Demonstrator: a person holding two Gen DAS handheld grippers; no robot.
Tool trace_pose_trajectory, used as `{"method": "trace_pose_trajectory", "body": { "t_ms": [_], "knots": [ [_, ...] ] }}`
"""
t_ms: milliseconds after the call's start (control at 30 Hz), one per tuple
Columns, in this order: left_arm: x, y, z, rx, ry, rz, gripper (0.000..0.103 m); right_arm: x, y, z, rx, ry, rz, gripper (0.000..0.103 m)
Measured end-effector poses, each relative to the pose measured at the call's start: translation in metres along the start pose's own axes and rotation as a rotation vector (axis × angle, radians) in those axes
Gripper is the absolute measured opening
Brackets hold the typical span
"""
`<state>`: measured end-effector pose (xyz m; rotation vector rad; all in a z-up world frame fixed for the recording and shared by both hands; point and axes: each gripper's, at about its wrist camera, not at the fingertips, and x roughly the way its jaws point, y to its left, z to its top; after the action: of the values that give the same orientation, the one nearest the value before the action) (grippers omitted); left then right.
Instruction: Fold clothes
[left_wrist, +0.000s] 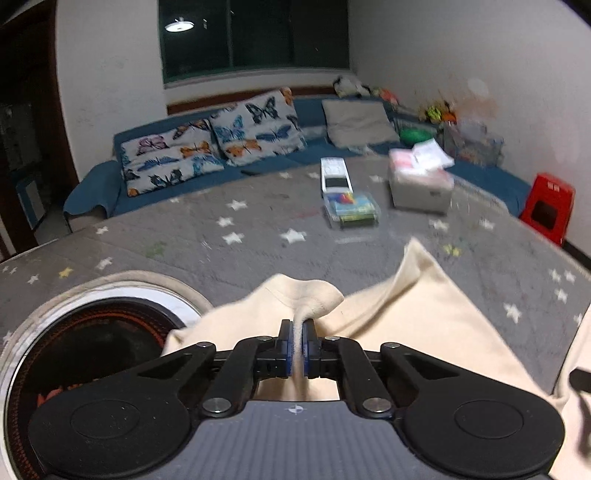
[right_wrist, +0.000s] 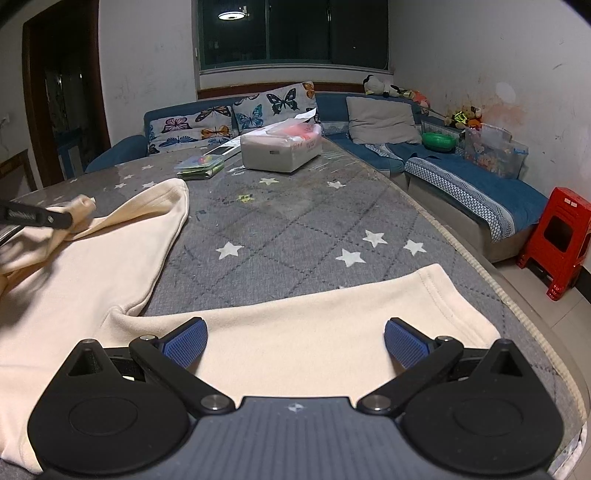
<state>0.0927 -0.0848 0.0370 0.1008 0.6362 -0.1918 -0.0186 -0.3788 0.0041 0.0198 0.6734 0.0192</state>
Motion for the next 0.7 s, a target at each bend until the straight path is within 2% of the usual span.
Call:
{"method": "trace_pose_trajectory", "body": {
  "t_ms": [167, 367, 567, 700],
  "knots": [
    [-0.029, 0.019, 0.007, -0.070, -0.066, 0.015, 0.005, 0.000, 0.000, 0.003, -0.010, 0.015, 0.002, 0.103],
    [-0.078, 0.065, 0.004, -0.209, -0.165, 0.057, 0.005, -0.011, 0.007, 0.009, -0.029, 0.019, 0.015, 0.103],
    [-0.122, 0.118, -0.016, -0.338, -0.225, 0.145, 0.005, -0.032, 0.038, 0.023, -0.095, -0.021, 0.139, 0.103],
    [-0.142, 0.144, -0.033, -0.398, -0.239, 0.204, 0.005, -0.041, 0.071, 0.033, -0.169, -0.020, 0.260, 0.103]
  ]
}}
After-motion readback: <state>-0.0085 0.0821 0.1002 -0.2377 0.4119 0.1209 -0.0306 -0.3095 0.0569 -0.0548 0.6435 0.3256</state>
